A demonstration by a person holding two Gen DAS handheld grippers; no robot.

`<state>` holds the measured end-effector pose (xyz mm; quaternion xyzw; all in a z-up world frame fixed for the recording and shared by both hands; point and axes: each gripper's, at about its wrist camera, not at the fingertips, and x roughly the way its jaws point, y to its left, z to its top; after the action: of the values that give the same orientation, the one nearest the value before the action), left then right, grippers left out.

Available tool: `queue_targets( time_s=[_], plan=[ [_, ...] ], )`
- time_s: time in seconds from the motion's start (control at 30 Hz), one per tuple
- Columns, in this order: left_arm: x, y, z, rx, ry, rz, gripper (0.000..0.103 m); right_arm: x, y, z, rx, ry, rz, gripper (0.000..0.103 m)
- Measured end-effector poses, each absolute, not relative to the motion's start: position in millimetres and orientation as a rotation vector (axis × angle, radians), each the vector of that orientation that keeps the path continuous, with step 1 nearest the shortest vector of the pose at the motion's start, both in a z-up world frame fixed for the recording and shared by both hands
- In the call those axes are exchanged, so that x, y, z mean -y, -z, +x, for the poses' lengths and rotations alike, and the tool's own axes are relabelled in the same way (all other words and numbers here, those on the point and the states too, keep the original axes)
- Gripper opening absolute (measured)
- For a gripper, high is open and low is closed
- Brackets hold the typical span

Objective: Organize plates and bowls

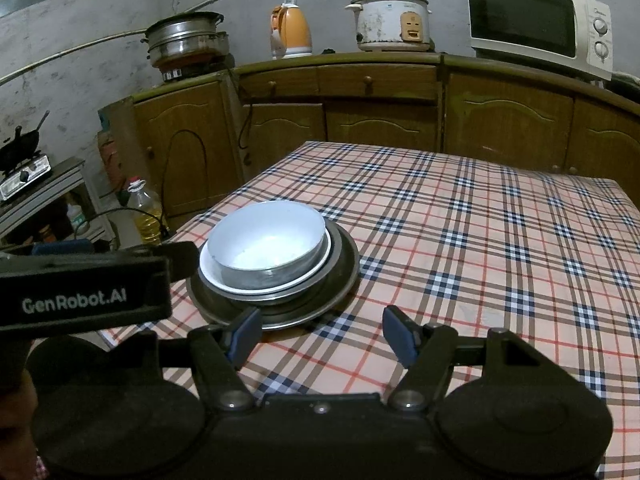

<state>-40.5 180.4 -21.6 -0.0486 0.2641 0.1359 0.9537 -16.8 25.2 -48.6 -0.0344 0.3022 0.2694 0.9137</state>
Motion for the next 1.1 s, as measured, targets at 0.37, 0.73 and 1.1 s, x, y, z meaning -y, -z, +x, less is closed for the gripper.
queue_targets(
  time_s=[0.37, 0.73, 1.1],
  plan=[
    [-179.9, 22.8, -39.9, -0.54, -0.273, -0.102, 0.103, -25.4, 48.5, -17.1, -0.622, -0.556, -0.072, 0.08],
    [-177.5, 24.2, -38.9, -0.545, -0.265, -0.103, 0.103, -26.3, 48.6, -16.1, -0.625, -0.559, -0.073, 0.08],
    [-179.2, 24.8, -37.7, -0.552, -0.264, -0.11, 0.103, -27.6, 50.1, -15.0, -0.627, -0.558, -0.073, 0.08]
  ],
)
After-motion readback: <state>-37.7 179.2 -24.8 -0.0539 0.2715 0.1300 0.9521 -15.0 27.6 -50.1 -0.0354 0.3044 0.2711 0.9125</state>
